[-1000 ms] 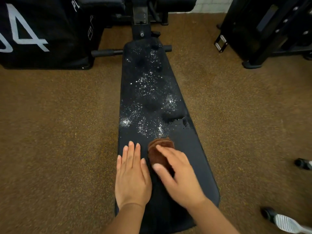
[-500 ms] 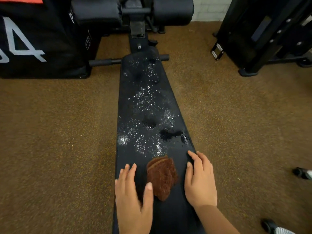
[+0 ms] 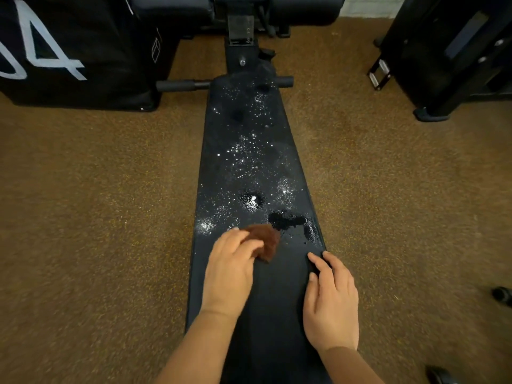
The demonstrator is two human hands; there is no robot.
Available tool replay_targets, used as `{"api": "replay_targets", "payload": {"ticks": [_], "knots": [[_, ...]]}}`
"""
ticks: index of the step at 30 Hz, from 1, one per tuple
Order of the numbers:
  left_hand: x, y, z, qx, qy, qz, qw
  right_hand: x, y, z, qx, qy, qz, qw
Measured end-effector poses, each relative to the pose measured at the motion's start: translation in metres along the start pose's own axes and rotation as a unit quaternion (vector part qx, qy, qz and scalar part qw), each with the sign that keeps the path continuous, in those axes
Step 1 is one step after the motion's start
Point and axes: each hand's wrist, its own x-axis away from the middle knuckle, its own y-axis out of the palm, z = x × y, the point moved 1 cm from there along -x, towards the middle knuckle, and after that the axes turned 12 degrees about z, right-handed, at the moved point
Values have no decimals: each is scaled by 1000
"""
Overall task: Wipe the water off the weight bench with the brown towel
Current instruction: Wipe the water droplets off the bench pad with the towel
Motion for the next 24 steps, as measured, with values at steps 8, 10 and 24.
{"api": "replay_targets", "payload": {"ticks": [8, 10, 24], "knots": [[66, -24, 10, 44, 26, -33, 998, 4, 0, 0, 11, -93, -4, 996], [53, -27, -4, 20, 45, -30, 998, 2, 1, 0, -6, -109, -12, 994], [35, -28, -4, 10, 0, -8, 1000, 0, 3, 4, -52, -107, -52, 992]]}}
